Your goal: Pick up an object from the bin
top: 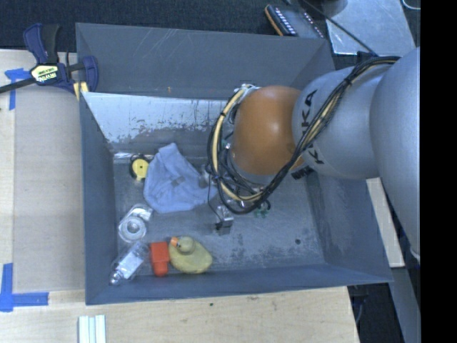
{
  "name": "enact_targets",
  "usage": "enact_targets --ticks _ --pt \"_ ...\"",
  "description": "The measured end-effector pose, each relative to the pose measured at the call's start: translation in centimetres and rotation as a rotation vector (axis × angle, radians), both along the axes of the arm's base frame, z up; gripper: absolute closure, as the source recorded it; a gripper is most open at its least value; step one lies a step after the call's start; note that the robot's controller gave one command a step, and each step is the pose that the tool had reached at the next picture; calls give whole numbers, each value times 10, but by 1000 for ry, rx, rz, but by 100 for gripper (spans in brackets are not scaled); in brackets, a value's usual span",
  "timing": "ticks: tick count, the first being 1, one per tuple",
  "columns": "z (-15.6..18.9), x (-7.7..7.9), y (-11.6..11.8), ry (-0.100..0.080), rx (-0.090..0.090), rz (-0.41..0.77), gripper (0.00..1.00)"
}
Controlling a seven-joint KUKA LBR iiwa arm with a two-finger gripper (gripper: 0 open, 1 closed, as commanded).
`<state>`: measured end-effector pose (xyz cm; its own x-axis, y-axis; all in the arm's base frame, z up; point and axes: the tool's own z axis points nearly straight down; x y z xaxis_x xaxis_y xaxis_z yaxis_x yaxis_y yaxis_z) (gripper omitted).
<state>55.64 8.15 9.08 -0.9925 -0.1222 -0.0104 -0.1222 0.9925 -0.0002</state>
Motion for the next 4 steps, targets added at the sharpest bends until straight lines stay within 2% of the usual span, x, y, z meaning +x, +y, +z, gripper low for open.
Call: enact_targets --ticks 1,2,3,4 --pt "89 35 5 -3 3 18 0" --pt "60 35 -23 0 -2 94 0" --pt "22 33 -1 -1 3 131 0" --pt "-19 41 17 -6 -2 198 100"
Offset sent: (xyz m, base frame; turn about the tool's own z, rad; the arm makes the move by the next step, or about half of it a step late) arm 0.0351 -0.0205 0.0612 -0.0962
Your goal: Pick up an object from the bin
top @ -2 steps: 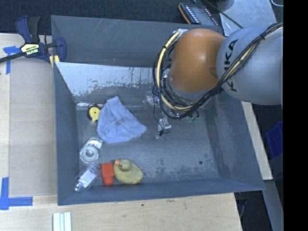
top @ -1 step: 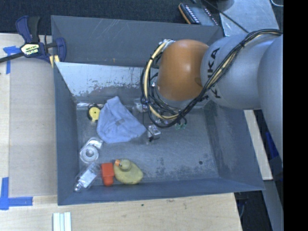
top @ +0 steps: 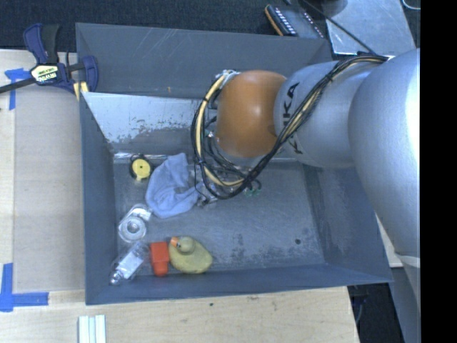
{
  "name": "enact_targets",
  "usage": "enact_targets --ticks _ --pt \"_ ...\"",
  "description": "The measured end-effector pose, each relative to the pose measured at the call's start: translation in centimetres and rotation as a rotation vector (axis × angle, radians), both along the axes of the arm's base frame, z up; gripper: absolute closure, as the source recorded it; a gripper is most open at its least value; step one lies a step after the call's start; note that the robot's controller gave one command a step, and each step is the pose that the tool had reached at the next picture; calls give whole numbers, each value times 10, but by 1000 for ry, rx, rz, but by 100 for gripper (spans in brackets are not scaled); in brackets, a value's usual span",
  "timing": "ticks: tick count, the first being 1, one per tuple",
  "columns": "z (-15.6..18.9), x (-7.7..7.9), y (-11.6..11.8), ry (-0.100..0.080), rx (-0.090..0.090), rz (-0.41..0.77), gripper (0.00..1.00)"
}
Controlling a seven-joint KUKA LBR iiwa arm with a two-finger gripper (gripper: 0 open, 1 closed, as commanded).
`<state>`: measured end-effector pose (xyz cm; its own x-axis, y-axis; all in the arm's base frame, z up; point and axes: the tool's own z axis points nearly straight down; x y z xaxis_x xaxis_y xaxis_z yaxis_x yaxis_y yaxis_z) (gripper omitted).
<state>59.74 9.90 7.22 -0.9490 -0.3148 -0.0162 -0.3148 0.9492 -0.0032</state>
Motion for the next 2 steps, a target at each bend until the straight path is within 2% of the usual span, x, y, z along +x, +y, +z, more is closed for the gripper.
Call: enact_targets --ticks 1,2 --pt "0 0 0 0 0 0 100" --pt "77 3 -3 2 -1 46 100"
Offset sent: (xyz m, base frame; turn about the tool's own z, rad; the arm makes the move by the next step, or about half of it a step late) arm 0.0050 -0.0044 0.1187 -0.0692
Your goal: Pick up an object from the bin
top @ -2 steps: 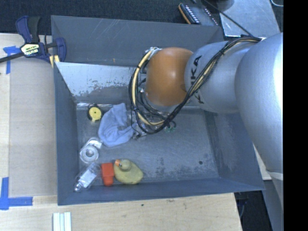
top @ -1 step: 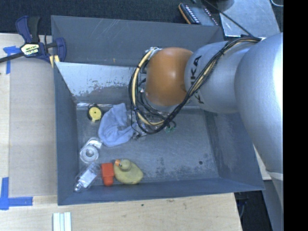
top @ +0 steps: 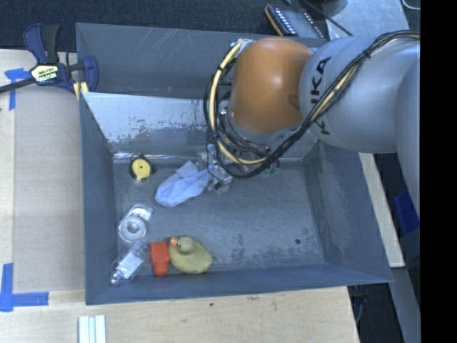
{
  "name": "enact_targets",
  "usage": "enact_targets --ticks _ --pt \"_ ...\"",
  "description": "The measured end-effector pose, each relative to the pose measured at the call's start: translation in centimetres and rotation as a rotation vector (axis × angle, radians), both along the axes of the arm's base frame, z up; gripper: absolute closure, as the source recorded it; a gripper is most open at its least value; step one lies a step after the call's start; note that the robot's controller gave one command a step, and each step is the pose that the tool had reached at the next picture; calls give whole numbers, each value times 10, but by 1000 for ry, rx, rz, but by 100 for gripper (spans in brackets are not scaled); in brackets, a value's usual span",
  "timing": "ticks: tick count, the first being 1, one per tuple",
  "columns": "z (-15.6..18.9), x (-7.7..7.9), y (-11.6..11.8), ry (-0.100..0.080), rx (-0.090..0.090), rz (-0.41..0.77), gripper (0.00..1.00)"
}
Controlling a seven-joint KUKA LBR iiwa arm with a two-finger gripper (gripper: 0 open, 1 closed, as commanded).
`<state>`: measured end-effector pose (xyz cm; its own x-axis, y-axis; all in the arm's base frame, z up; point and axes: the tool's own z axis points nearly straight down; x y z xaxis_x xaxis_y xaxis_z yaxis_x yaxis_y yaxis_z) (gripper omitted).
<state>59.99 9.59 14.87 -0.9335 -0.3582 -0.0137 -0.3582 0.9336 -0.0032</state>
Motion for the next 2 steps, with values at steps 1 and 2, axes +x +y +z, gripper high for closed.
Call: enact_targets --ticks 1,2 --pt "25 7 -2 -7 1 12 100" --pt "100 11 10 -2 1 -10 100"
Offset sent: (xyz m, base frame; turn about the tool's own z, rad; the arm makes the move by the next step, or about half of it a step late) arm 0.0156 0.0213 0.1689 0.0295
